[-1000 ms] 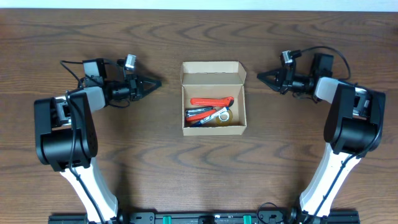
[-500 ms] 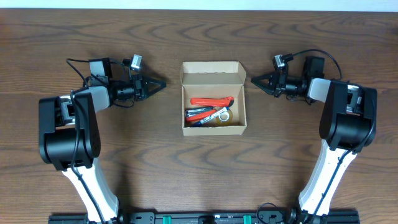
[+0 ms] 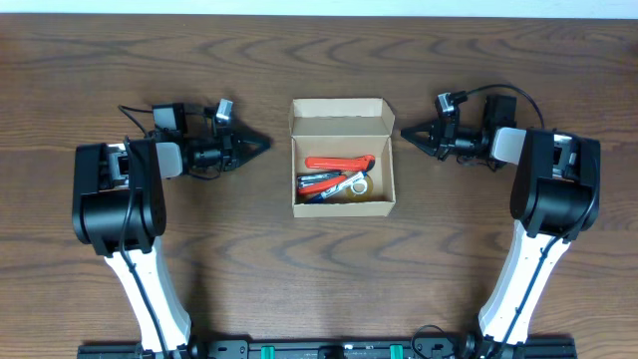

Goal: Pack container
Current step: 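Push the box side flaps inward with both grippers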

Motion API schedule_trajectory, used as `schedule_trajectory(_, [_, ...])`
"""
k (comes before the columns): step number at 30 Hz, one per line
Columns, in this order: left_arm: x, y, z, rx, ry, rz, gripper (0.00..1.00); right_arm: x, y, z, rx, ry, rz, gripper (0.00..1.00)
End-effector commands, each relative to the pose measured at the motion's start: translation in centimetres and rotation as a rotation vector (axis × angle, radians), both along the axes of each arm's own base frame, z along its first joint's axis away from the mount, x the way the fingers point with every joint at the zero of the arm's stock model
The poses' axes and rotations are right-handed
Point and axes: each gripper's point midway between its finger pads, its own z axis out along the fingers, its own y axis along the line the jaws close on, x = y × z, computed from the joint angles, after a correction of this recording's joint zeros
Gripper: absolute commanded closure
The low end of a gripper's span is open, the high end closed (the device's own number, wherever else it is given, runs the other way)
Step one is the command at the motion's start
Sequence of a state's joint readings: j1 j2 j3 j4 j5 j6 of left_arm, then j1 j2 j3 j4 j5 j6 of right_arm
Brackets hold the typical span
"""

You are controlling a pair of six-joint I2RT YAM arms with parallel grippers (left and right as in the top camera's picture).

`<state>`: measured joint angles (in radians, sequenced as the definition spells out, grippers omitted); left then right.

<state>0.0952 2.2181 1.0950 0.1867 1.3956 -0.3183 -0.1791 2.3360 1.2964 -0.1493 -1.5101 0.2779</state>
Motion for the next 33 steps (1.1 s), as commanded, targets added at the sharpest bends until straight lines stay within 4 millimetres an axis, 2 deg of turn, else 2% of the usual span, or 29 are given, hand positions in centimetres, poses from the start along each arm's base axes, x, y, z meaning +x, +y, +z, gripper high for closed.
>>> schedule_trajectory(1, [0.1,-0.6,0.5,-0.021,-0.002,-0.015,0.94,-0.1,0.5,-0.9,-0.008,0.027,0.006,0.99])
schedule_trajectory(8, [1.1,-1.3,1.2,-0.022,-0.026,-0.012,0.94,-0.2,1.8,-1.6,-0.045,0.042,0.023,0.99])
schedule_trajectory(19, [1.1,-2.0,1.1,-0.012,-0.02,-0.018,0.94,-0.5,4.4,-1.6,-0.058,0.037,0.075,0.99])
schedule_trajectory(33, [0.2,-5.7,0.5,0.029,-0.028,-0.075,0.94,-0.9,6.1,-1.9,-0.076,0.035,0.106,0.99])
